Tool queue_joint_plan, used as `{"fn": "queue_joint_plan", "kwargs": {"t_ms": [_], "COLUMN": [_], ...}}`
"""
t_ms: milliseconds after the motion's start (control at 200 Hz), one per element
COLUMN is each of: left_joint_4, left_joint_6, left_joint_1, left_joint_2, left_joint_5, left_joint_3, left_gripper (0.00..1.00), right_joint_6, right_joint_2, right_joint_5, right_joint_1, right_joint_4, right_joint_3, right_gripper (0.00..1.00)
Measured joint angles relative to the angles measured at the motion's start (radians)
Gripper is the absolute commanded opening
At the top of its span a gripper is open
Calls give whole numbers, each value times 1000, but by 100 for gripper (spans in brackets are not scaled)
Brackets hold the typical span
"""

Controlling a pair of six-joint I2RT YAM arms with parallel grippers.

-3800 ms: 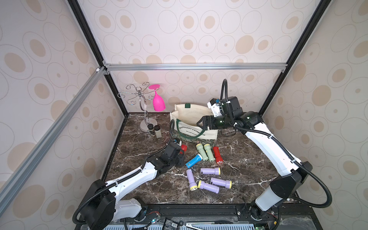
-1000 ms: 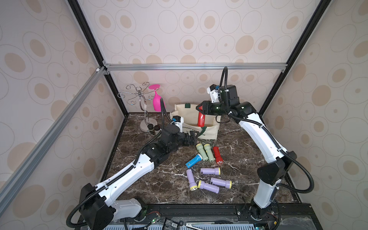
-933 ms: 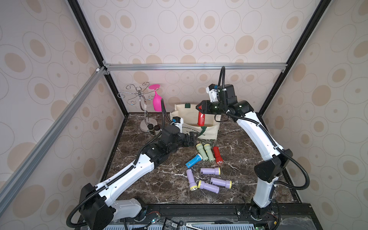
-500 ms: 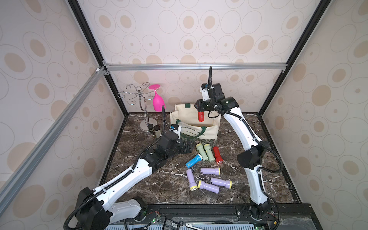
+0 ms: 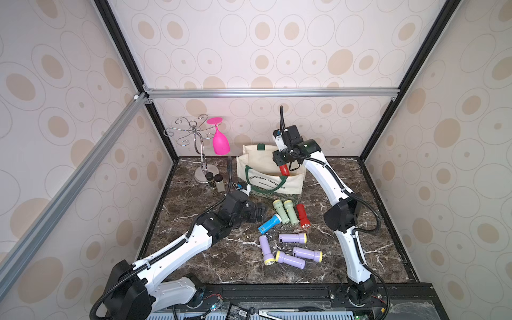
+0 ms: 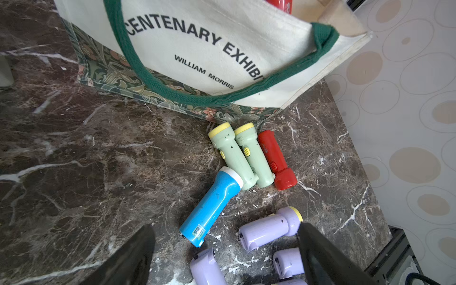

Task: Put the flashlights into the tote bags
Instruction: Place the flashlight in the canvas bag.

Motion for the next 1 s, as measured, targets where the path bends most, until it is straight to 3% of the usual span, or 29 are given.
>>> {"fn": "queue_joint_plan", "kwargs": {"t_ms": [210,380,550,785,1000], "left_joint_4": [0,0,7,13,15], "left_joint_6": [-12,-20,-25,-25,-26], "left_joint_1": [0,0,0,0,0], "left_joint_2": [0,2,6,8,8], "left_joint_5": [-2,-7,-8,-8,-8], "left_joint_3": [-23,-52,-56,-71,-101], "left_gripper": [87,87,87,87,86], "right_joint_6": [-24,-37,-33,-13,-6], "right_joint_2": [0,0,0,0,-43], "right_joint_5": [8,8,-2,-13,-4], "right_joint_1": [0,2,2,5,15], "right_joint_4": [-5,-5,9,25,29], "right_joint_3": [-29,-48,-93,-159,-161], "right_gripper": [8,18,31,62,73]}}
